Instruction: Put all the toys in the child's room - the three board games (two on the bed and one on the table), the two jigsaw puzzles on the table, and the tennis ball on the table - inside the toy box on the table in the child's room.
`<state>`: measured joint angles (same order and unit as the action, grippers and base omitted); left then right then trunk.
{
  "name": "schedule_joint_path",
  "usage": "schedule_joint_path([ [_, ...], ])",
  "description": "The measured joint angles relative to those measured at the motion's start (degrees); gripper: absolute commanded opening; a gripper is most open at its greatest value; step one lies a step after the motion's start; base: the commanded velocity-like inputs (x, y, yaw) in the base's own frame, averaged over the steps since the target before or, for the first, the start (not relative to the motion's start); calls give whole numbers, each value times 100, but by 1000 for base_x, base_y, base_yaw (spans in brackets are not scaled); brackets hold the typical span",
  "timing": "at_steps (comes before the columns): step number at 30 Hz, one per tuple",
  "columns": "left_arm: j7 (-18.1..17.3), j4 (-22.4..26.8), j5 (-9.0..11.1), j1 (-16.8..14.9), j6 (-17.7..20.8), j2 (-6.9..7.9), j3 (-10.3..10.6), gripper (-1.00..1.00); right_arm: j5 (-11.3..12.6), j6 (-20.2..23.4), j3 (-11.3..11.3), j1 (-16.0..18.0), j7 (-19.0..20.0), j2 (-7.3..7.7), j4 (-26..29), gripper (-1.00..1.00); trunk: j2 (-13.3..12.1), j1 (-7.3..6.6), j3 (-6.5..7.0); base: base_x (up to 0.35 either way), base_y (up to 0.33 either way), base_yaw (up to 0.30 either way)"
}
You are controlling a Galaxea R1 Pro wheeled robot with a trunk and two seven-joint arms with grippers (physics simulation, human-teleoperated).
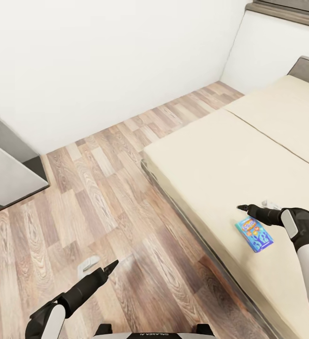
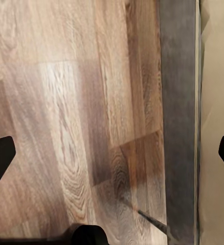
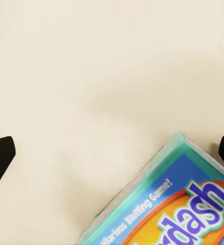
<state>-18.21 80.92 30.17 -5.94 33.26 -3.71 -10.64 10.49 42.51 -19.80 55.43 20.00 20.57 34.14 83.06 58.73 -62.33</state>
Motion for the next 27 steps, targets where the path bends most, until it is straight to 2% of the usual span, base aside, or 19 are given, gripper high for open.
schedule_joint_path([
  [14,6,-20,-5,0,-7,-1,0,100,9,1,-3,-1,0,9,2,100,0,1,5,-12,0,25],
  [27,15,-33,3,0,-9,0,-6,100,7,-8,-11,0,3,13,2,100,0,1,6,-155,0,3],
])
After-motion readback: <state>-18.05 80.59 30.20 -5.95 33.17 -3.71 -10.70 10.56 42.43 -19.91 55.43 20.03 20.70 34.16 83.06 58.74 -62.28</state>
